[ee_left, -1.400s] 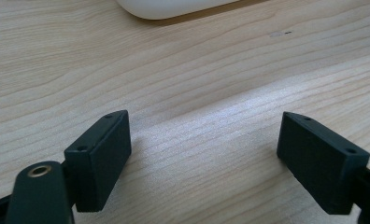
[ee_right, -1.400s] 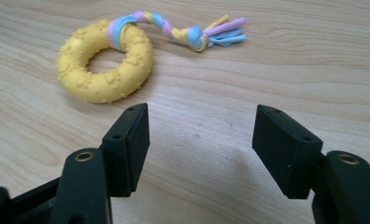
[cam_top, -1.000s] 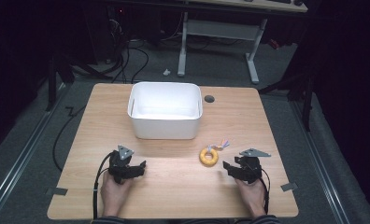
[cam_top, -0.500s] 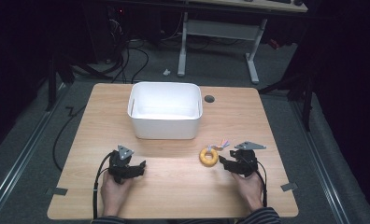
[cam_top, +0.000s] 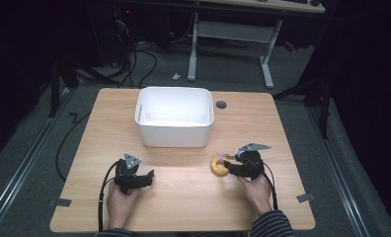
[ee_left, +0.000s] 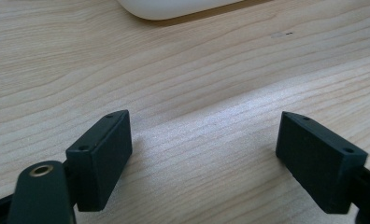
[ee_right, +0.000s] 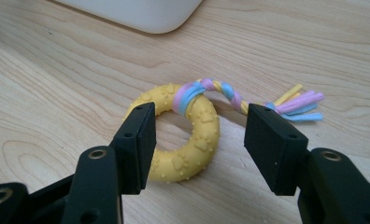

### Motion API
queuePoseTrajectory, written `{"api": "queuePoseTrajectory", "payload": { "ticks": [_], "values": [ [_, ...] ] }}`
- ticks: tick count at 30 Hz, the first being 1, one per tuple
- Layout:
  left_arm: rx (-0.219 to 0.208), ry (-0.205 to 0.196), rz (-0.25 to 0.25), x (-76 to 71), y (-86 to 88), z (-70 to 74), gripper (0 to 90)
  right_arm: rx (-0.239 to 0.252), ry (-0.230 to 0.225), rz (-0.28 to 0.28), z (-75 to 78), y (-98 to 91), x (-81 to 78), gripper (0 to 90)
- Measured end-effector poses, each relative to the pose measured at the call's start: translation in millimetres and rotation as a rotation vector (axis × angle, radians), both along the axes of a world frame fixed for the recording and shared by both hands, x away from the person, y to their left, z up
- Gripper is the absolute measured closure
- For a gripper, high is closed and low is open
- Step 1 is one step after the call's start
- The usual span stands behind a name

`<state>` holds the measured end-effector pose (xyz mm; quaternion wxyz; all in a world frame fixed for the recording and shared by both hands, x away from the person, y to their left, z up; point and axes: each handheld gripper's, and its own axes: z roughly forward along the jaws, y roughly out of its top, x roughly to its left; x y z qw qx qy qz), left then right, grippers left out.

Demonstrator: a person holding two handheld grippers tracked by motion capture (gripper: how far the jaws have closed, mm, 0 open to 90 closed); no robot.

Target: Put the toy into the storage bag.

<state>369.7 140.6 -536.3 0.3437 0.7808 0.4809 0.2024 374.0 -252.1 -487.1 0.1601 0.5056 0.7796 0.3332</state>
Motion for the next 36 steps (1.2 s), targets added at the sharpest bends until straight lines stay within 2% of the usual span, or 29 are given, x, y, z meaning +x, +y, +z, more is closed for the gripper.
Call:
{"api": "queuePoseTrajectory", "payload": {
  "ticks": [4, 9, 14, 15, 19, 23, 27, 30, 36],
  "values": [
    [0.000, 0.000, 0.000, 0.0, 0.1, 0.0, 18.8, -0.004, 0.022, 0.007, -0.9, 3.4, 5.7, 44.1],
    [0.000, 0.001, 0.000, 0.0, 0.1, 0.0, 18.8, -0.025, 0.025, 0.015, -1.7, 7.2, 12.3, 44.8],
    [0.000, 0.001, 0.000, 0.0, 0.1, 0.0, 18.8, -0.027, 0.055, 0.006, -5.3, 8.2, 18.3, 45.6],
    [0.000, 0.001, 0.000, 0.0, 0.1, 0.0, 18.8, -0.046, 0.068, 0.005, -6.8, 9.3, 20.3, 45.8],
    [0.000, 0.001, 0.000, 0.0, 0.1, 0.0, 18.8, -0.053, 0.074, 0.005, -9.4, 9.9, 22.8, 46.6],
    [0.000, 0.000, 0.000, 0.0, 0.1, 0.0, 18.8, -0.064, 0.099, 0.004, -12.6, 11.6, 25.5, 48.0],
    [0.000, 0.000, -0.001, 0.0, 0.1, 0.0, 18.8, -0.083, 0.118, 0.010, -16.1, 13.5, 27.6, 49.7],
    [0.000, 0.001, -0.001, 0.0, 0.1, 0.0, 18.8, -0.121, 0.121, 0.014, -18.2, 16.2, 27.8, 53.0],
    [0.000, 0.001, -0.001, 0.0, 0.1, 0.0, 18.8, -0.134, 0.135, 0.026, -21.0, 18.4, 29.3, 58.3]
  ]
}}
